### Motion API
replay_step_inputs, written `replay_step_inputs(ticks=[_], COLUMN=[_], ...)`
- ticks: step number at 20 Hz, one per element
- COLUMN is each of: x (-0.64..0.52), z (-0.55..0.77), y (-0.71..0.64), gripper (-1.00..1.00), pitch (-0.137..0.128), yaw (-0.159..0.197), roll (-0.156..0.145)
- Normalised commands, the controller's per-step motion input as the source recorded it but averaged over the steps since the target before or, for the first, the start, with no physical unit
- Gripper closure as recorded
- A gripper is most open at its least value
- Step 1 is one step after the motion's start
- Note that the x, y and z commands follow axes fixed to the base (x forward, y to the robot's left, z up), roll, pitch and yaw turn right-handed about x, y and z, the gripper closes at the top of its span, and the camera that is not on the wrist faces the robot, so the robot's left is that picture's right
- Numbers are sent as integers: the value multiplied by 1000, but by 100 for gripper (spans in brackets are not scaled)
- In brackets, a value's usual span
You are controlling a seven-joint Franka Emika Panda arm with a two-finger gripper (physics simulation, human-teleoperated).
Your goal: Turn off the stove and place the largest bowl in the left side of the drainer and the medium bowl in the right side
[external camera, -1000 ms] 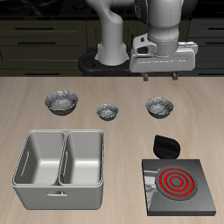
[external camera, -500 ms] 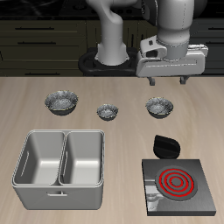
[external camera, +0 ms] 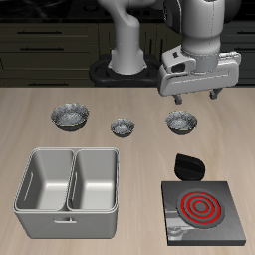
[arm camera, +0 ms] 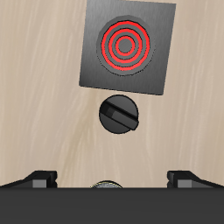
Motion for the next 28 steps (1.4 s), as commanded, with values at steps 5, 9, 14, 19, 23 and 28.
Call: replay_step_inputs(ticks=[5, 9, 14, 19, 23, 28], x=[30, 152, 158, 125, 82, 99], z=[-167, -205, -34, -178, -249, -326], y=[-47, -254, -145, -88, -27, -16], gripper=[-100, -100, -100, -100, -100, -100], pitch=[-9, -10, -39, 16, 33, 15], yaw=[69, 106, 79, 48, 45, 73], roll=[21, -11, 55, -3, -9, -9])
